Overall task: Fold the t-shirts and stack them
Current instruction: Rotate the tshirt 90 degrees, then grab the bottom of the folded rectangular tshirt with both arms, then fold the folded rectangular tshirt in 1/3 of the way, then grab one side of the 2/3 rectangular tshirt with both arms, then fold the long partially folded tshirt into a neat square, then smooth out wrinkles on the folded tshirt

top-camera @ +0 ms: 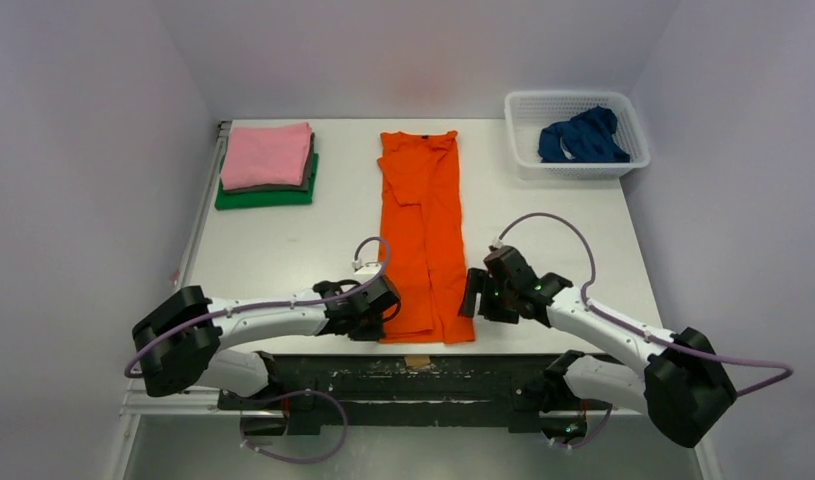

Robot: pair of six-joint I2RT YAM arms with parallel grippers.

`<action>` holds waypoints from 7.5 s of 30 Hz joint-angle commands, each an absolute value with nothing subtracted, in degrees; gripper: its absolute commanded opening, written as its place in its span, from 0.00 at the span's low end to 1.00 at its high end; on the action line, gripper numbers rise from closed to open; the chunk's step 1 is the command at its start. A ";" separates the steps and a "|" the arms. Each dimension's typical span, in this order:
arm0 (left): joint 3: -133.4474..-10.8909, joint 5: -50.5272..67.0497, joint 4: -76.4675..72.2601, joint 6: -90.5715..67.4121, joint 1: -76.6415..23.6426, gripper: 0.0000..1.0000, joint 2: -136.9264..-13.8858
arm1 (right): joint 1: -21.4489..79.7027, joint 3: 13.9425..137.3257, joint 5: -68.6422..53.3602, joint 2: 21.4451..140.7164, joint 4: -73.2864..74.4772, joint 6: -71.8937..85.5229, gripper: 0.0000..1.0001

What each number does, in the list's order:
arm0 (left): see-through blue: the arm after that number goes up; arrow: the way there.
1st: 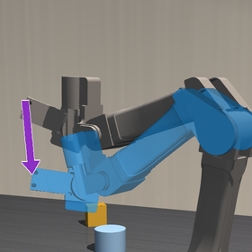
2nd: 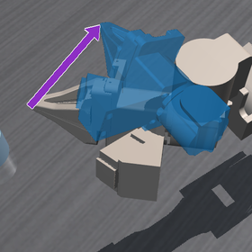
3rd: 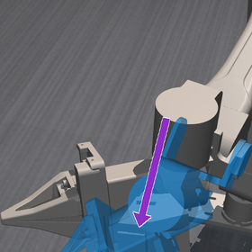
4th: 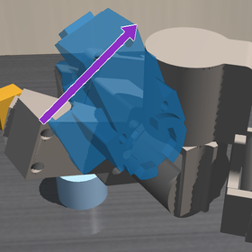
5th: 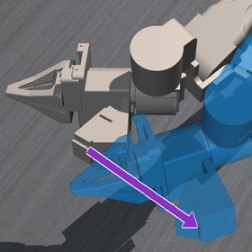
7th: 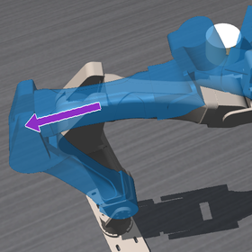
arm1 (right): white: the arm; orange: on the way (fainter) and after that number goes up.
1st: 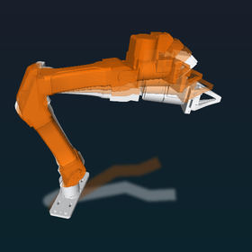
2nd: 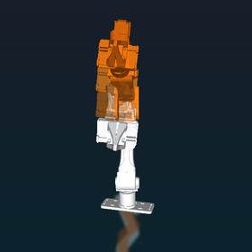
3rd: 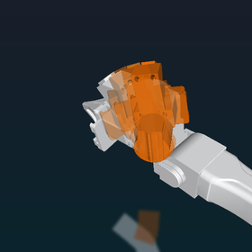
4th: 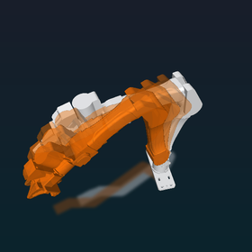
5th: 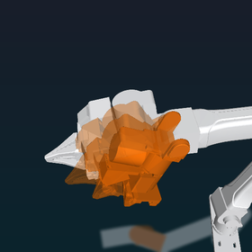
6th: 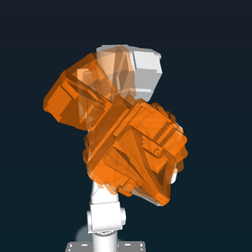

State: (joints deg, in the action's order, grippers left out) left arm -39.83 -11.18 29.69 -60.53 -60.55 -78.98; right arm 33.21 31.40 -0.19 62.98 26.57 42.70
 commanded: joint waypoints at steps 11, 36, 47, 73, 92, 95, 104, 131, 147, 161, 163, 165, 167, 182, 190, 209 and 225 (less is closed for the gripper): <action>-35.64 -12.00 32.27 -63.72 -61.27 0.00 -70.98 | 49.68 28.55 -2.81 66.11 26.38 55.43 0.45; -54.73 -8.82 32.76 -47.51 -46.62 0.00 -74.86 | 40.57 50.14 2.23 73.85 23.49 43.49 0.04; -74.81 -5.59 34.93 -40.70 -33.52 0.00 -95.64 | 28.47 64.95 -2.06 91.14 18.43 38.05 0.04; -93.12 2.36 35.81 -36.16 -24.16 1.00 -110.73 | 19.52 75.56 -0.93 104.31 12.16 36.47 0.69; -57.34 8.92 22.47 -42.05 -26.07 0.69 -94.60 | 23.68 48.06 -4.11 88.60 10.46 39.08 0.58; -58.12 9.60 22.89 -42.12 -26.08 0.58 -97.48 | 24.41 46.82 -4.27 88.90 10.32 39.05 0.53; -58.03 9.28 22.24 -42.29 -27.22 0.38 -101.14 | 24.89 45.35 -4.93 91.08 9.60 39.02 0.44; -32.64 4.75 32.37 -49.73 -41.56 0.00 -55.01 | 31.46 33.78 -19.82 62.06 29.55 37.34 0.00; -46.60 -6.85 44.99 -49.47 -43.57 0.00 -40.22 | 29.67 43.28 -32.23 53.66 22.39 39.60 0.00; -60.86 3.96 31.67 -40.14 -22.16 0.00 -69.91 | 16.00 53.06 -38.43 77.12 8.50 38.87 0.00; -64.01 4.40 32.27 -39.27 -20.64 0.00 -75.30 | 15.23 55.61 -37.45 81.47 8.39 38.39 0.00; -66.96 5.56 32.58 -38.41 -19.41 0.00 -80.29 | 14.45 58.24 -37.82 86.02 7.85 38.12 0.00; -69.95 6.01 32.33 -38.03 -18.37 0.00 -84.98 | 14.00 60.92 -37.21 90.25 7.40 38.14 0.00; -97.19 6.33 40.39 -37.75 -14.09 0.74 -112.85 | 11.64 85.15 -27.94 116.25 10.84 33.78 0.42; -83.42 10.57 33.69 -34.07 -15.17 0.91 -103.00 | 12.24 72.91 -19.64 103.64 10.30 32.41 0.66; -85.47 13.23 34.10 -32.62 -16.26 0.73 -117.05 | 17.62 75.91 -35.61 115.70 -6.99 38.09 0.70; -79.80 7.67 36.13 -37.48 -17.51 0.74 -110.75 | 16.07 74.36 -31.64 116.02 -3.70 40.82 0.69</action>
